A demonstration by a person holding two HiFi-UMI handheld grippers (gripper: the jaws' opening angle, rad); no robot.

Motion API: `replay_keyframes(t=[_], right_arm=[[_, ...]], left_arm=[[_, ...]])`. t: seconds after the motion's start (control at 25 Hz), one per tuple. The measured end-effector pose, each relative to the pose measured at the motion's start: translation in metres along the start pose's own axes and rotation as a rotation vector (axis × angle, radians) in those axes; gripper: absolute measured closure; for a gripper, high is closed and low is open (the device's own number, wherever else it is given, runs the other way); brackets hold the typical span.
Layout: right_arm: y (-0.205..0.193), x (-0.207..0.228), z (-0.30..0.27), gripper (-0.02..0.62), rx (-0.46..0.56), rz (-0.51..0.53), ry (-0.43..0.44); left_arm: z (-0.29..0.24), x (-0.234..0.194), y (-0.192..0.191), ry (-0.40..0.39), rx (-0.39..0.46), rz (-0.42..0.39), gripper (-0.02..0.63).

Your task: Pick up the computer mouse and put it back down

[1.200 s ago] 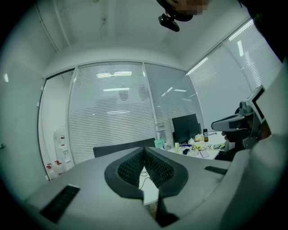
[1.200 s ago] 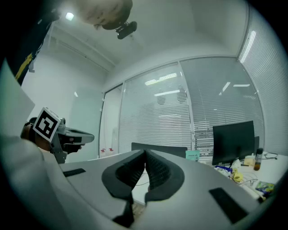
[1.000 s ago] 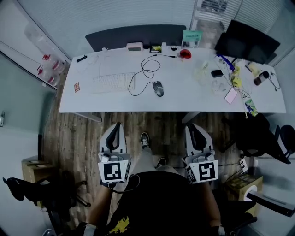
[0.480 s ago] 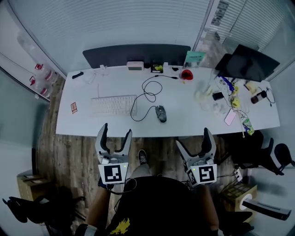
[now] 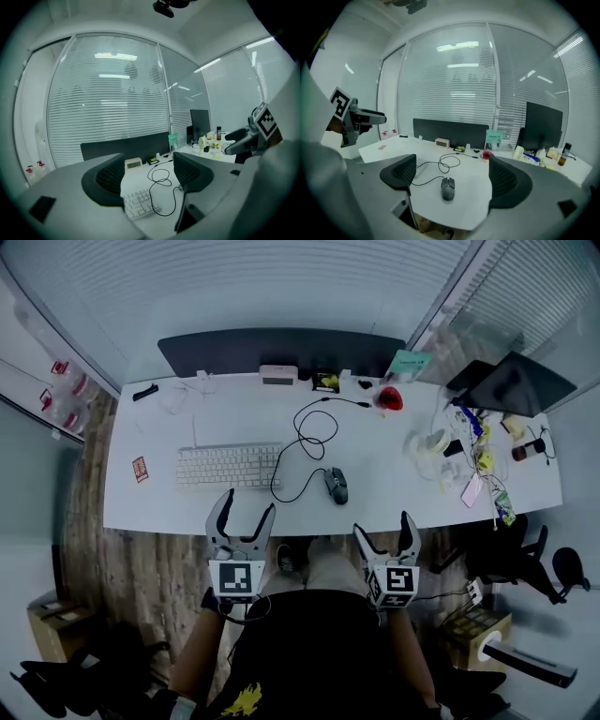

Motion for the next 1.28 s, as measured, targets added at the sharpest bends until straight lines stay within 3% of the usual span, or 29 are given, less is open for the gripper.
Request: replay_keyframes(t=[0.12,0.32,0.52,0.72,0.8,0.92,1.04,1.28], right_arm=[[-0.037,-0.002,-0.033,0.102,-0.081,0.002,0.012],[-0.123,-0.011,-0.099,0.116,-0.292,0.020,0.129],[-0.188,-0.012,-0.142,0.156,-0.457,-0.011,0.176],[-0.236,-0.007,-0.184,0.216,-0.525,-0.008,0.195],[-0.241,-0.006,-0.195,0.301,-0.524,0.026,0.225],[-0.240,-0.007,-0.198,0.310,-0.537,0.051,0.248],[-0.233,-0.003,-0.199,0.314,-0.528,0.040,0.207],[-0.175,0.003,-0.202,0.316,-0.398,0.047,0.130]], left_arm=[[-0.020,-0.003,-0.026,-0.016,-0.056,0.005,0.275],[-0.063,-0.006,-0.070,-0.022,-0.173,0.029,0.285],[-0.109,0.001,-0.107,-0.047,-0.310,0.050,0.305],[-0.140,0.027,-0.165,-0.163,-0.407,0.037,0.307],[-0.142,0.036,-0.182,-0.182,-0.449,0.066,0.310],[-0.147,0.038,-0.184,-0.180,-0.432,0.074,0.315],[-0.149,0.032,-0.172,-0.168,-0.409,0.049,0.323],[-0.137,0.015,-0.131,-0.132,-0.301,0.027,0.328]])
Point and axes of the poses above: the fingertips, and each gripper's own axes: z backward along the fingers, x to its right, y out of its top, the point moved 3 cm from there along z, backward along the fingers, and after that the axes turned 14 degrees about x, right-handed, at the moved point
